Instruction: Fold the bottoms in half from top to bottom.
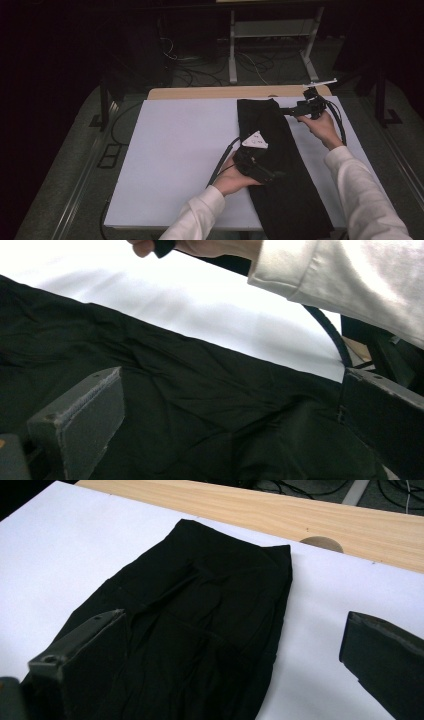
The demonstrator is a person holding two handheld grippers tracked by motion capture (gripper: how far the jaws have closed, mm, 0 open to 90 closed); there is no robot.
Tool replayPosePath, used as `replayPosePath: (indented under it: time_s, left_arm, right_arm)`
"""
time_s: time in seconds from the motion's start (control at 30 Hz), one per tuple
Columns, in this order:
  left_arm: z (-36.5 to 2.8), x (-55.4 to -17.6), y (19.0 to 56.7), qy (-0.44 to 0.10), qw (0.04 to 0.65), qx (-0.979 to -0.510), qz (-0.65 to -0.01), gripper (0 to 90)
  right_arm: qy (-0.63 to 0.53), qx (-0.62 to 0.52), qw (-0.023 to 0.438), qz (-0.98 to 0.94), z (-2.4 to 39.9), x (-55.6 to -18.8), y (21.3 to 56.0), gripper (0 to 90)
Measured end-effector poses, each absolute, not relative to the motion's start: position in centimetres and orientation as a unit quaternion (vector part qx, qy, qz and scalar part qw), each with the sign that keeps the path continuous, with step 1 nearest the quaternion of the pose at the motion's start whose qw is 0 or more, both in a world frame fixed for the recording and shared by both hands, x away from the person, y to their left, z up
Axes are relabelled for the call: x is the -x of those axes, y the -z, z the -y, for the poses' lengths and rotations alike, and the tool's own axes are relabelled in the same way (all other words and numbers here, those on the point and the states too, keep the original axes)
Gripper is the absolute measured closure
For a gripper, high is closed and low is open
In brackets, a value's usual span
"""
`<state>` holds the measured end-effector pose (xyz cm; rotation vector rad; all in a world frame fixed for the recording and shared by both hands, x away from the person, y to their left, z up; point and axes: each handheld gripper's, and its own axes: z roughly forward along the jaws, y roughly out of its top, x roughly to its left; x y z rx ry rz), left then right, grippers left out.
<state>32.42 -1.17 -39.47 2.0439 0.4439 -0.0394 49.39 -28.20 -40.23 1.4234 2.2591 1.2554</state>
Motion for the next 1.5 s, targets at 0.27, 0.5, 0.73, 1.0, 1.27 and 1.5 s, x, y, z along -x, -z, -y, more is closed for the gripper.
replayPosePath:
  time_s: [0.27, 0.5, 0.73, 1.0, 1.27, 1.5]
  left_arm:
    - [0.0, -33.4, 39.1, 0.000, 0.497, -0.847, -0.188, 0.0]
    - [-0.9, -34.3, 38.8, -0.005, 0.490, -0.851, -0.188, 0.0]
    - [-1.7, -35.0, 38.5, -0.015, 0.487, -0.851, -0.195, 0.0]
    - [-2.8, -36.0, 38.4, -0.020, 0.483, -0.850, -0.206, 0.0]
    - [-3.8, -37.4, 38.4, -0.016, 0.485, -0.847, -0.217, 0.0]
    - [-4.4, -39.1, 38.7, -0.018, 0.474, -0.850, -0.230, 0.0]
  right_arm:
    - [-0.425, -0.472, 0.098, -0.766, 27.9, -49.0, 39.9, 0.0]
    - [-0.426, -0.465, 0.094, -0.770, 27.8, -48.6, 40.1, 0.0]
    - [-0.428, -0.464, 0.093, -0.770, 28.0, -48.2, 40.4, 0.0]
    - [-0.429, -0.458, 0.081, -0.774, 27.9, -47.7, 40.7, 0.0]
    - [-0.432, -0.452, 0.085, -0.776, 27.7, -47.1, 40.6, 0.0]
    - [-0.439, -0.446, 0.088, -0.775, 27.3, -47.0, 40.2, 0.0]
